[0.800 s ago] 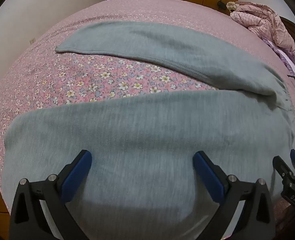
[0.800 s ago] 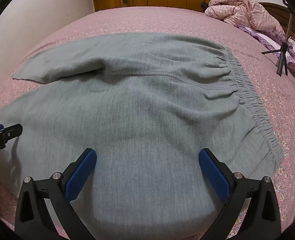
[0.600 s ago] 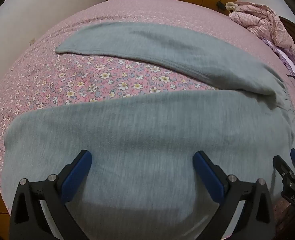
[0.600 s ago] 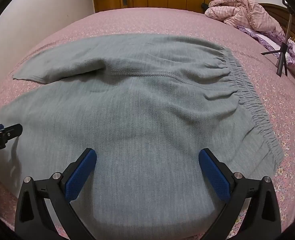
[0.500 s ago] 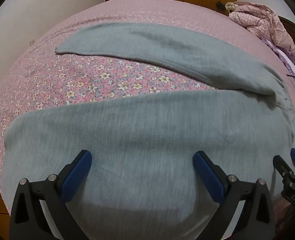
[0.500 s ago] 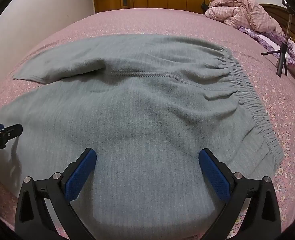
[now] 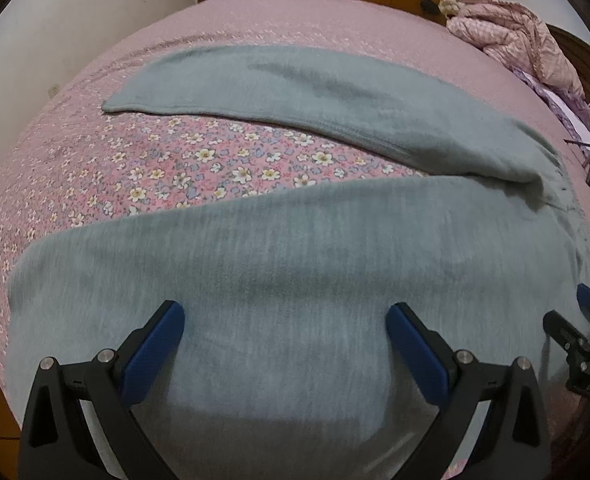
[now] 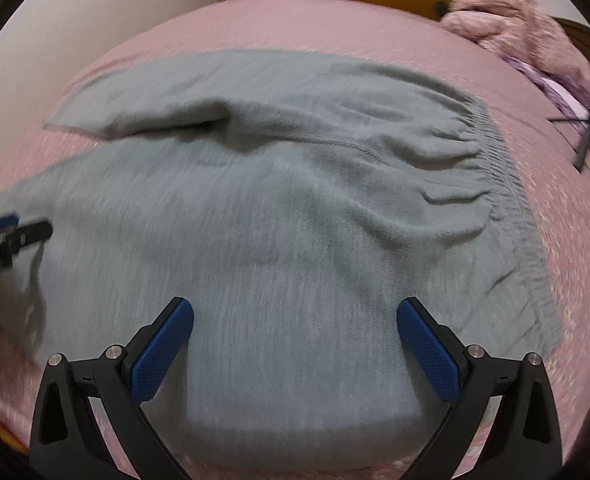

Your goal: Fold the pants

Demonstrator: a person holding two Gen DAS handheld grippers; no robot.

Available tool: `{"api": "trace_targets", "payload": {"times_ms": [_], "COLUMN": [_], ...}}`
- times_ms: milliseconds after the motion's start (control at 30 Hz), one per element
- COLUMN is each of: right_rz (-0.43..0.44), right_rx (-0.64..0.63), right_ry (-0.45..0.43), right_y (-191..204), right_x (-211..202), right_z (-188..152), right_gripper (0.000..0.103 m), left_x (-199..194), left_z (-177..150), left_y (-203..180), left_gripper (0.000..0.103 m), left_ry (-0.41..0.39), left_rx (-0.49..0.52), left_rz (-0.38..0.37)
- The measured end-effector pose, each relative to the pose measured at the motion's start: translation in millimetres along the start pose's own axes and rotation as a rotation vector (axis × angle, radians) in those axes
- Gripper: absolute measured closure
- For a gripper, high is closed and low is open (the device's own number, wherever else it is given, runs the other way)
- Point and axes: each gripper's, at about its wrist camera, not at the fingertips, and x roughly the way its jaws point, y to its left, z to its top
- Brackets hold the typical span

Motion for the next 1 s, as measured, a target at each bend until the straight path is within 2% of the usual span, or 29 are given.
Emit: {"api": "trace_targets", "payload": {"times_ms": [67,267,500,700,833,1000], "right_rz": [0.019,0.044,0.04,0.024,-0.008,0.003], "right_rx": [-0.03,-0.028,0.026,0.077,0.069,0.09], "right_ry": [0.022,0.03,0.028,0.048,0.068,0.099], "right_y": [-3.0,-30.1,-67.0,-106.5,-128.6,-145.2], "right_x": [-3.4,-20.3,-28.7,-16.5,0.6,24.0], "right_z": [3.3,25.0,59.5,89.6,115.8,140.5], "right_gripper": [0.001,0.001,0.001,0.003,0.004,0.004], "left_x": [-4.5,-27.3,-27.3,-4.7,13.9,31.9], "left_z": [6.7,39.3,89.6,136.1,167.9,196.7], "left_y": [2.9,11.1,22.2,19.5,16.3,12.9], "left_gripper": [0.002,0.003,0.003,0.003,0.003,0.003], "left_ry": [0.009,-0.031,0.0,0.028,0.035,0.039], "left_rx": [0.026,0.108,0.123,0.201,0.237,0.249], "left_rz": [0.0,0.018,-0.005,0.078,0.06,0.048]}}
